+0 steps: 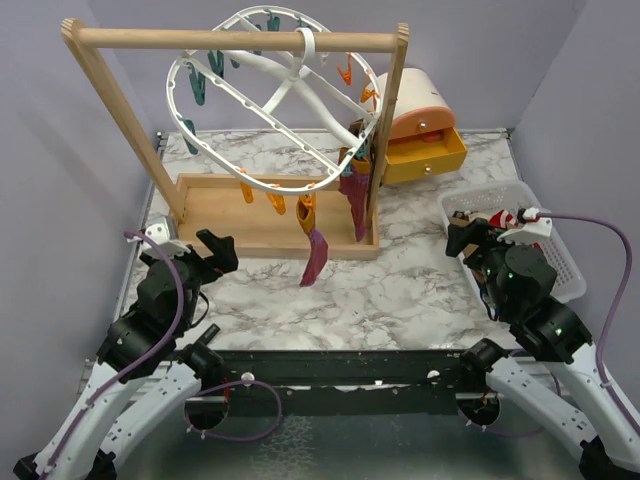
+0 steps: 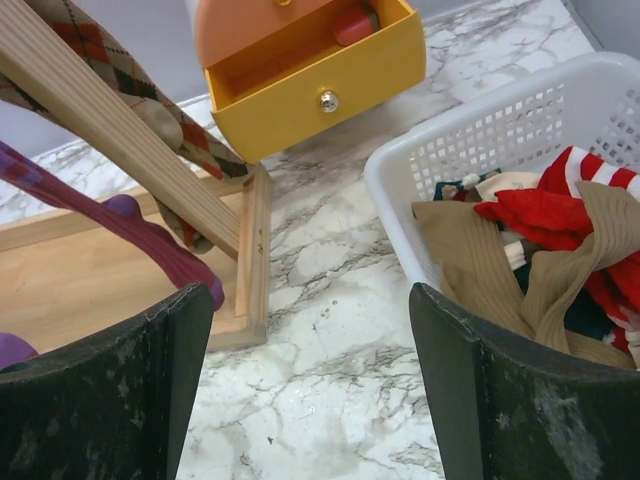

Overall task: Clip the socks to the hanger
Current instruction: Pick up the sock from the bin.

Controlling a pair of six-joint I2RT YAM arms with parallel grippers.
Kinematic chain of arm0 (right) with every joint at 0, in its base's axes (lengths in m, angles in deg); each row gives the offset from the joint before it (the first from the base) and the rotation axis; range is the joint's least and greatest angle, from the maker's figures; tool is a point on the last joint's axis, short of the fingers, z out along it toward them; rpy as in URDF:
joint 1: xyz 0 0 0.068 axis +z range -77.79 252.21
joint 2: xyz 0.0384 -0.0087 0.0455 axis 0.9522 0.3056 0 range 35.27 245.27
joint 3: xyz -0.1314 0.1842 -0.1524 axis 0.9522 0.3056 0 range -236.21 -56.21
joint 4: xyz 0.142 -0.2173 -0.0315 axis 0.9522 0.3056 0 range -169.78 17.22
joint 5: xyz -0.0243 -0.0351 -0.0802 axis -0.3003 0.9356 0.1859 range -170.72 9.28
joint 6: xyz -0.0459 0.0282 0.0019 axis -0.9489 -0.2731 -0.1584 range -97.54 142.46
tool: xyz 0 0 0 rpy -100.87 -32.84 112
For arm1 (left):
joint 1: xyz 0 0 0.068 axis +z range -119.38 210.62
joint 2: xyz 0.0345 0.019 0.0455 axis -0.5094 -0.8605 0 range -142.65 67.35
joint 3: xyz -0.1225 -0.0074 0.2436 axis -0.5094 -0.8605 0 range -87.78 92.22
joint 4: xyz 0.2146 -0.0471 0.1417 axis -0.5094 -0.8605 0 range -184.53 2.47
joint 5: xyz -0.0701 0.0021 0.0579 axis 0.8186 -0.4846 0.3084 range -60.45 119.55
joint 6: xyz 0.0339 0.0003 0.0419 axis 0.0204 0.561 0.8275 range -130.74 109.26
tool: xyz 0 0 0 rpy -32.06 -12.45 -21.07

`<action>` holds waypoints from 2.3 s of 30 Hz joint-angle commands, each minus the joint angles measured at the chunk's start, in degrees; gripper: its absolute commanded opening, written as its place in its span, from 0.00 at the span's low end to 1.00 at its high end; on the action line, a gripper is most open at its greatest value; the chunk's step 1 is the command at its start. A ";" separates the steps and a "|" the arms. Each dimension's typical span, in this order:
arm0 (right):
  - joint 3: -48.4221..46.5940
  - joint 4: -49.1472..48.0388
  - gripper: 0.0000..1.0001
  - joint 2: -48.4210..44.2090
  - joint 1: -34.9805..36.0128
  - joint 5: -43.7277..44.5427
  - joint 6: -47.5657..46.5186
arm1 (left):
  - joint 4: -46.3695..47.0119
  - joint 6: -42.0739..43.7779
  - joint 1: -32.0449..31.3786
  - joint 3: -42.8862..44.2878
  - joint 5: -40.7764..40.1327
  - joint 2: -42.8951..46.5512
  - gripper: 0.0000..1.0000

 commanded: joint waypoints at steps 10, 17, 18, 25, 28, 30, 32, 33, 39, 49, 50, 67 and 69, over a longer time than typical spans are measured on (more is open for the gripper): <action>-6.10 -0.83 0.84 8.32 -0.15 -3.63 -3.28 | 5.60 4.47 -0.15 -3.01 0.20 5.32 0.99; -11.05 -3.49 0.82 20.72 -0.25 -2.74 0.42 | 6.75 4.33 -0.15 -4.22 -3.00 3.49 0.99; -12.22 -3.25 0.83 22.63 -0.42 -2.88 1.09 | 6.85 4.32 -0.15 -4.44 -2.66 3.82 0.99; -11.77 -2.42 0.80 27.36 -21.64 -21.35 13.54 | 7.75 4.67 -0.15 -5.37 0.39 5.54 0.99; -8.80 -0.03 0.79 25.11 -26.50 -19.93 16.14 | 7.55 4.50 -0.15 -5.61 0.72 6.04 0.99; -7.59 1.80 0.78 23.88 -26.77 -15.60 15.72 | 7.54 4.27 -0.15 -5.70 0.97 6.32 0.99; -7.08 3.50 0.78 23.22 -27.03 -10.91 14.46 | 7.55 4.16 -0.15 -5.76 1.52 6.47 0.99; -6.85 4.03 0.77 22.95 -27.24 -8.79 13.86 | 7.55 4.15 -0.15 -5.80 1.74 6.51 0.99; -4.86 4.73 0.75 23.97 -31.36 -2.54 12.66 | 7.61 3.81 -0.15 -6.38 0.87 8.53 0.99; -7.40 0.99 0.66 36.45 -41.63 -0.41 7.78 | 7.43 3.62 -0.15 -6.43 0.56 8.37 0.99; -7.89 0.91 0.66 37.82 -41.81 0.01 7.25 | 7.40 3.62 -0.15 -6.40 0.57 8.39 0.99; -6.91 -5.41 0.51 46.97 -42.69 -1.31 -2.79 | 7.39 3.71 -0.15 -6.60 0.37 8.91 0.99; -6.59 -5.98 0.55 46.91 -42.66 -2.50 -3.32 | 7.39 3.71 -0.15 -6.61 0.46 8.94 0.99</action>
